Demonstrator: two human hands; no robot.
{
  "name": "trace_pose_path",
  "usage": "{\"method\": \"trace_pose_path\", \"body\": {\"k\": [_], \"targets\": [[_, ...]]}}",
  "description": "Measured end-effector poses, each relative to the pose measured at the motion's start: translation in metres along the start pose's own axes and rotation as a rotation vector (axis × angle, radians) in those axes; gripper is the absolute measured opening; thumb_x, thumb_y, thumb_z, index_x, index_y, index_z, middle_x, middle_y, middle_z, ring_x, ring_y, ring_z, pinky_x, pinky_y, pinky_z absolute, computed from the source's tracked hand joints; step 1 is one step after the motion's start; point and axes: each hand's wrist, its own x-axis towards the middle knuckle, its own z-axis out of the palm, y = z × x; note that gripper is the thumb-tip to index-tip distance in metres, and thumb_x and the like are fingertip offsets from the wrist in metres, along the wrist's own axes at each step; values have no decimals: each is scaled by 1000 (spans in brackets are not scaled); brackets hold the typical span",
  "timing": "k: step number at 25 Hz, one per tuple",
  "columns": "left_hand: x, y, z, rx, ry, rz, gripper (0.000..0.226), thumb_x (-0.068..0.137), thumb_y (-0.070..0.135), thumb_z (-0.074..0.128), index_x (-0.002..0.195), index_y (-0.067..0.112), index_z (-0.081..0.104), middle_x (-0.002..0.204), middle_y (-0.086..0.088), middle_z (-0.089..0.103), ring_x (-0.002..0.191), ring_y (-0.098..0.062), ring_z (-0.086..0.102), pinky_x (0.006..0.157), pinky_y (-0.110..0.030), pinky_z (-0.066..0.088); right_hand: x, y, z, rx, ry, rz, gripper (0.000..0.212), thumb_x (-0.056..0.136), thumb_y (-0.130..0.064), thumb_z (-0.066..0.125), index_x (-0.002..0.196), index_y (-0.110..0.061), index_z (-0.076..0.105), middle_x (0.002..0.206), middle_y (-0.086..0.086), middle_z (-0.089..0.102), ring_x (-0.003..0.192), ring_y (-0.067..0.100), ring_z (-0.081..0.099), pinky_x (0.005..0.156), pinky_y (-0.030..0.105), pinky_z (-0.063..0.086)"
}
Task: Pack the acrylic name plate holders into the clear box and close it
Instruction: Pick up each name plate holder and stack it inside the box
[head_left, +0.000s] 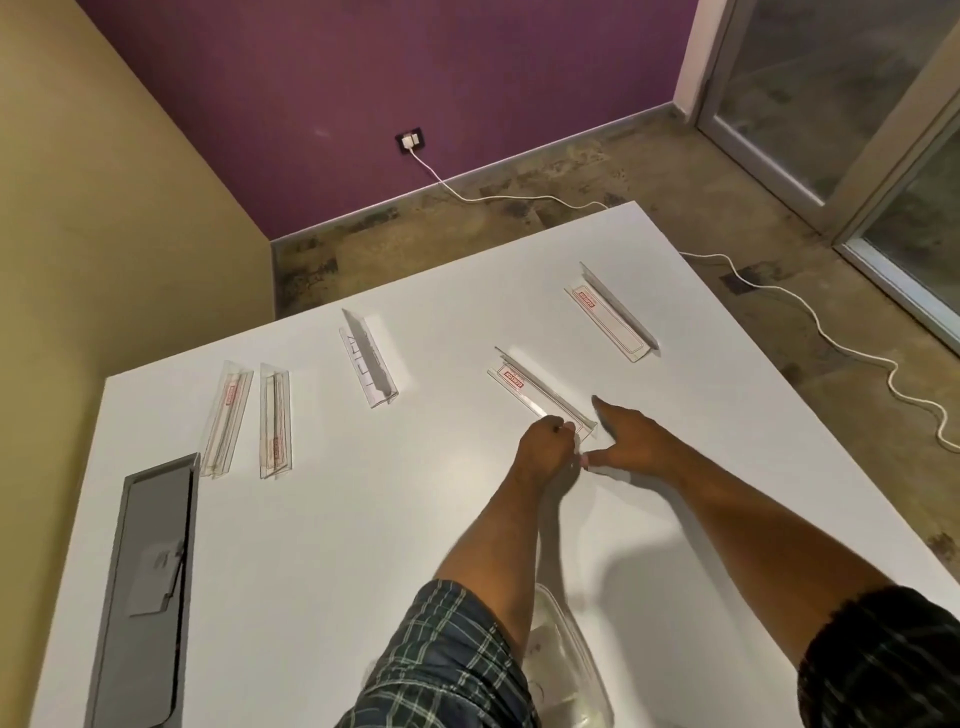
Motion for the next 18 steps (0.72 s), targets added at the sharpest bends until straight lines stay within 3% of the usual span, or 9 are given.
{"method": "trace_pose_path", "body": {"k": [2,6,10,15,18], "targets": [[5,-1,6,-132,-7,-72,24,100,24,46,85,8,57,84,-14,61,80,-27,60,93,-52,53,0,3,8,63,-6,-33,105,67,-50,83,156,-23,34,156,0,45,141,18,45,114,40,40],[9,7,11,-307,45,-201,33,105,34,43,91,11,62,86,-10,64,82,-25,61,92,-46,55,-3,7,20,174,-54,-105,102,62,-53,86,151,-30,43,150,-10,53,136,9,50,115,40,41],[7,5,4,-281,131,-221,17,97,17,51,98,8,65,102,-16,73,89,-28,70,88,-41,58,-10,2,23,219,-134,-206,103,63,-53,88,152,-35,41,148,-16,53,136,3,48,117,39,39],[-13,-5,-25,-109,254,-192,22,87,10,56,102,3,70,103,-13,74,99,-30,70,90,-40,58,-29,-13,32,109,-184,-282,105,60,-65,85,151,-46,35,154,-18,45,139,6,44,117,37,37],[-37,-11,-51,-116,311,-145,21,88,6,52,99,1,69,97,-15,74,94,-32,71,84,-39,59,-40,-34,36,86,-128,-362,89,69,-49,86,147,-45,44,151,-18,48,137,5,48,115,32,40]]}}
